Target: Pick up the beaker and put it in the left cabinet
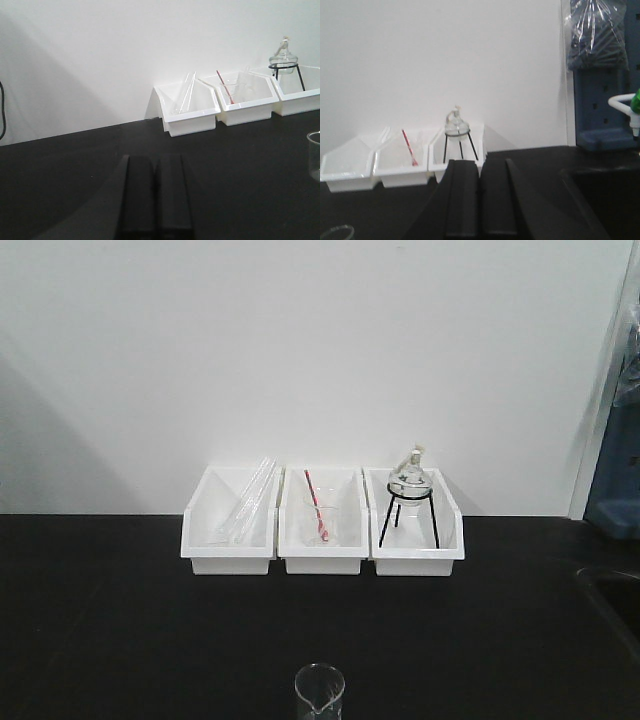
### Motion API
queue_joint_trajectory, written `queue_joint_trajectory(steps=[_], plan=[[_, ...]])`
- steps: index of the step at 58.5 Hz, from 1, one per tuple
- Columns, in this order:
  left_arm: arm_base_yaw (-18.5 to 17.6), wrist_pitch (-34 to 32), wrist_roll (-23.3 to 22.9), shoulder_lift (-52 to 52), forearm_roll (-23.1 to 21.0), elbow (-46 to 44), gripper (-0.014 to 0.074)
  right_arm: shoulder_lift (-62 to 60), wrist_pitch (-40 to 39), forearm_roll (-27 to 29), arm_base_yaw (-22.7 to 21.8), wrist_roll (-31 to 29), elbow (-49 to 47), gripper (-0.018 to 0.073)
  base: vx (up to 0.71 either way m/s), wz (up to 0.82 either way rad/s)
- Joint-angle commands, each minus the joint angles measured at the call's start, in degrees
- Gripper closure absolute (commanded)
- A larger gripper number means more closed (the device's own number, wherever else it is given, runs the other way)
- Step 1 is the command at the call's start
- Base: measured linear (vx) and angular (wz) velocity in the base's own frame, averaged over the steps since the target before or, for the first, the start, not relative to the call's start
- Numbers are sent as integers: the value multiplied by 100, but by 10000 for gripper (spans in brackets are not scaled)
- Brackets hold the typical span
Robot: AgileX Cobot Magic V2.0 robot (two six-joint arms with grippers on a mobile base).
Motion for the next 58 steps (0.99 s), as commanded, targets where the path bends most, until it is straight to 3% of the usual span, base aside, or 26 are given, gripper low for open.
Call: queue_joint_trajectory(steps=[1, 18, 34, 44, 53, 58], plan=[[-3, -428, -15, -106, -18, 90, 595, 385, -126, -436, -22, -57, -242, 546, 0, 0], [-3, -428, -15, -106, -18, 90, 595, 1296, -109, -672, -22, -50, -242, 447, 0, 0], [-3, -428, -15, -106, -18, 90, 595, 2042, -357, -684, -22, -49, -242, 121, 0, 0], [-3, -428, -15, -106, -18, 90, 595, 2613, -1437, -551, -22, 55, -195, -32, 0, 0], [-3, -428, -15, -106, -18, 90, 595, 3206, -2693, -790, 12, 68, -287, -33, 0, 0], [-3, -428, -15, -106, -18, 90, 595, 3633, -2990, -1169, 300, 130, -428, -28, 0, 0]])
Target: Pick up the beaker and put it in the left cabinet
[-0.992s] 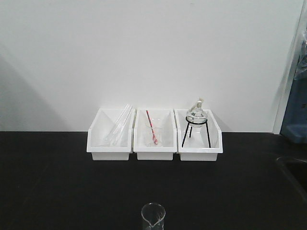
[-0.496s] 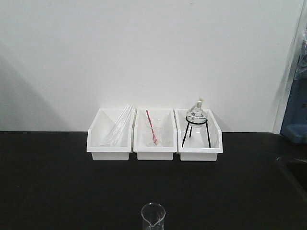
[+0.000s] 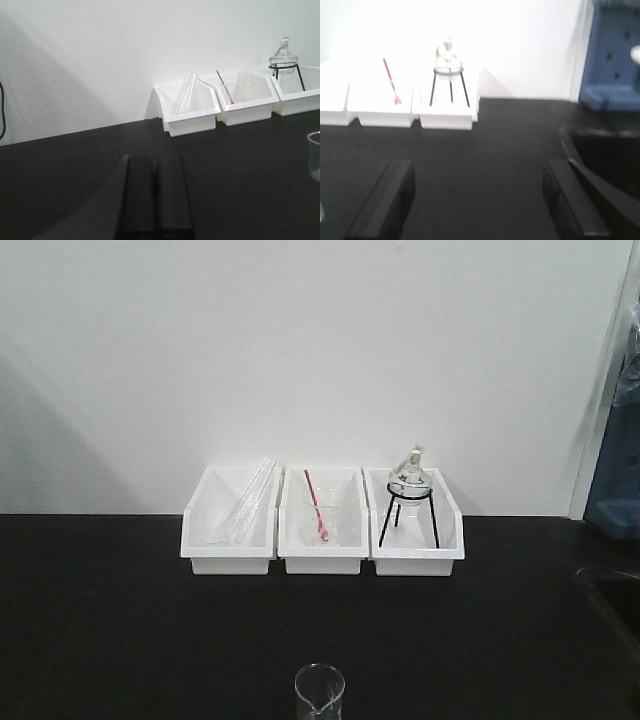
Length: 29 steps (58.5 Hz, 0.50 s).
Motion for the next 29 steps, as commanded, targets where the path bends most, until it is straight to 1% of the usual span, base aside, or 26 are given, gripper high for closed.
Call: queue_joint_trajectory(steps=[1, 7, 11, 16, 22, 29], plan=[[-3, -428, -15, -106, -18, 90, 595, 441, -930, -455, 294, 91, -342, -28, 0, 0], [-3, -428, -15, -106, -18, 90, 595, 1033, -1026, -920, 908, 286, -588, -28, 0, 0], [-3, -428, -15, -106, -18, 90, 595, 1497, -1095, -960, 1376, 263, -765, -28, 0, 0], [-3, -428, -15, -106, -18, 90, 595, 2100, -1212, -955, 1772, 265, -1005, -28, 0, 0], [-3, -428, -15, -106, -18, 90, 595, 2867, -1472, -948, 2131, 265, -1239, -28, 0, 0], [-3, -428, -15, -106, -18, 90, 595, 3722, -1841, -953, 2354, 257, -1452, -29, 0, 0]])
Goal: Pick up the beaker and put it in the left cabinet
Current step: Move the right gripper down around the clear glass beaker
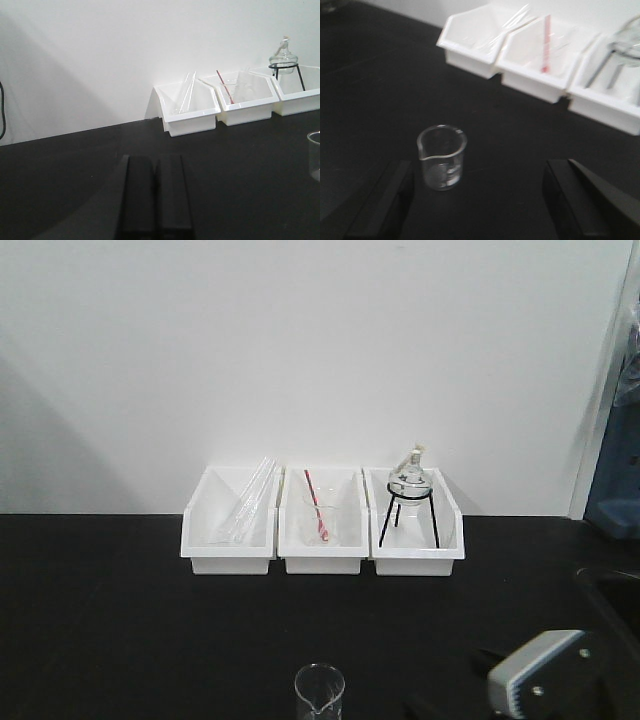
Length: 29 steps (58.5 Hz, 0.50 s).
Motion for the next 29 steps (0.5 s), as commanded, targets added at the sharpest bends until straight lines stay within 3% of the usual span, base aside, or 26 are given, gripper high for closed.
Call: queue_joint_trajectory(steps=[1, 20, 29], plan=[[-3, -428, -15, -106, -18, 90, 595, 471, -795, 0, 147, 9, -314, -29, 0, 0], [-3, -428, -15, -106, -18, 90, 595, 2511, -2496, -6, 177, -50, -432, -29, 0, 0], [-3, -428, -15, -106, -18, 90, 595, 3176, -2775, -6, 197, -180, -830, -29, 0, 0]])
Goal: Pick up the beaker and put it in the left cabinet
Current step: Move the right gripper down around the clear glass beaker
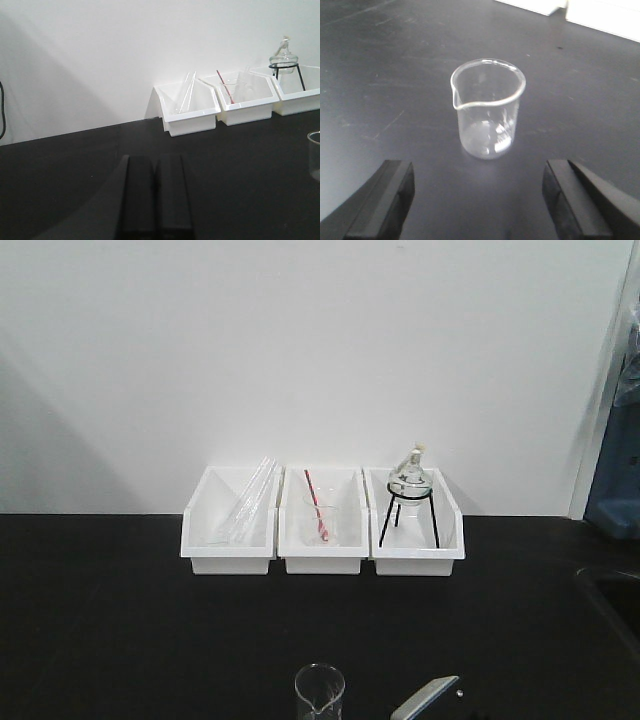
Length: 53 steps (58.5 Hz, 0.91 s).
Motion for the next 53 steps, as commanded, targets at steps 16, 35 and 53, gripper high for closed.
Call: queue_joint_trajectory(steps=[16, 35, 53], plan=[[-3, -428, -15, -106, -18, 90, 595, 858, -638, -37, 57, -78, -1199, -29, 0, 0], [-3, -428, -15, -106, -18, 90, 595, 1560, -561, -182, 57, 66, -2119, -29, 0, 0], [-3, -428, -15, -106, -18, 90, 595, 1923, -510, -180, 57, 205, -2642, 0, 0, 0]])
